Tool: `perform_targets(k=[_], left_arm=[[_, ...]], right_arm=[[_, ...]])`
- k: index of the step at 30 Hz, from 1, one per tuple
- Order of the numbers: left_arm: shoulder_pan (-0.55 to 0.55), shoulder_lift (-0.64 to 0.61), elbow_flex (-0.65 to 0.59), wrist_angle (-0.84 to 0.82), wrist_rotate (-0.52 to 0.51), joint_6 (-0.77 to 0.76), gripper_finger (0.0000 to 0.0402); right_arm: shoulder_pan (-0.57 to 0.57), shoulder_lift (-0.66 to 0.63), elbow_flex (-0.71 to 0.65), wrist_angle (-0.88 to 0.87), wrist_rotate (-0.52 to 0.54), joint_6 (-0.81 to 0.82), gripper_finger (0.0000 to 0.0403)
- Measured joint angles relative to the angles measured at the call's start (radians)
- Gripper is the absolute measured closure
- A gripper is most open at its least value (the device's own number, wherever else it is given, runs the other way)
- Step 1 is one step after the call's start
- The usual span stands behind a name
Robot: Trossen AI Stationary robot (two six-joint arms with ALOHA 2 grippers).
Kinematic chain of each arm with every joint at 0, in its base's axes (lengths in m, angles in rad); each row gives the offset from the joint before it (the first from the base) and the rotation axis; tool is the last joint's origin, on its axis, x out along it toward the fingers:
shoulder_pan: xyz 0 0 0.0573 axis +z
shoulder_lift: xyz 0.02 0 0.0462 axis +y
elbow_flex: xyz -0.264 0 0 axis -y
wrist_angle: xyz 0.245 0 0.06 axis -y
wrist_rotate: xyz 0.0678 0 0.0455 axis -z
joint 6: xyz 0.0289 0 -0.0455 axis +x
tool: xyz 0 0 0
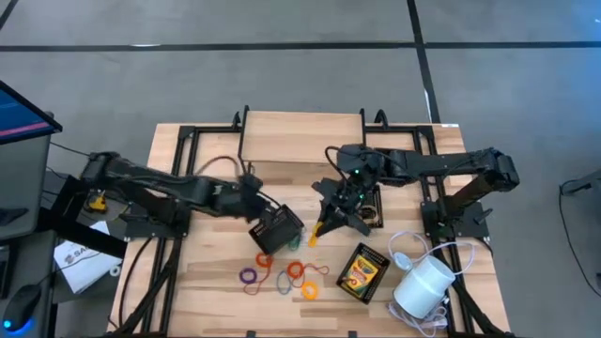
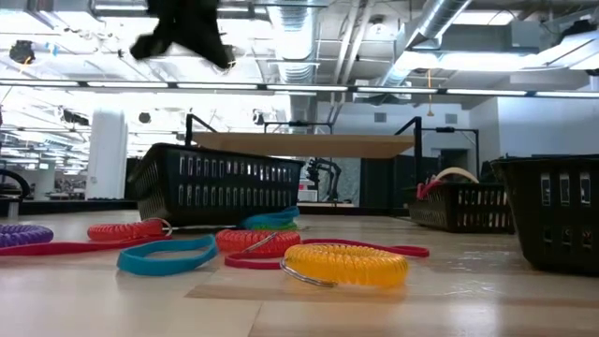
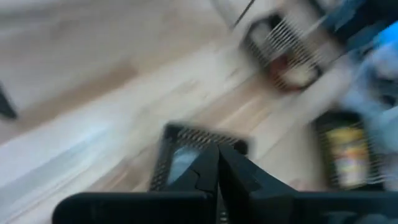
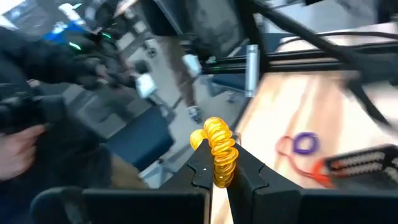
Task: Pick & Place Office Desk Supplies
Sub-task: Put the top orange spring keychain into the left black bin
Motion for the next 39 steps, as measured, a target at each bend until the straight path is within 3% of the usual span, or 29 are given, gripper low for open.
perform_targets(k=[3, 8, 18, 26, 33, 39], left_arm=[[-0.060, -0.126, 0.008, 0.014, -0.106, -0.033, 0.0401], [-0.173, -0.231, 0.042, 0.040, -0.256, -0.031, 0.0401], [-0.236, -0.240, 0.044, 0.232, -0.293, 0.066, 0.0401], [-0.254, -0.210, 0.043, 0.258, -0.297, 0.060, 0.0401], [-0.284, -0.205, 0.043, 0.280, -0.299, 0.072, 0.0401], [-0.309, -0.205, 0.043, 0.367, -0.294, 0.196, 0.0401]], right_arm=[[-0.016, 0.040, 0.001, 0.000, 0.032, -0.020, 0.0388], [-0.017, 0.123, -0.001, 0.000, 0.065, -0.054, 0.0388], [-0.033, 0.352, 0.155, -0.017, 0.227, -0.157, 0.0388], [-0.047, 0.502, 0.303, -0.189, 0.361, -0.230, 0.0382], [-0.061, 0.548, 0.310, -0.240, 0.399, -0.204, 0.0291], [-0.085, 0.517, 0.310, -0.285, 0.395, -0.200, 0.0202]])
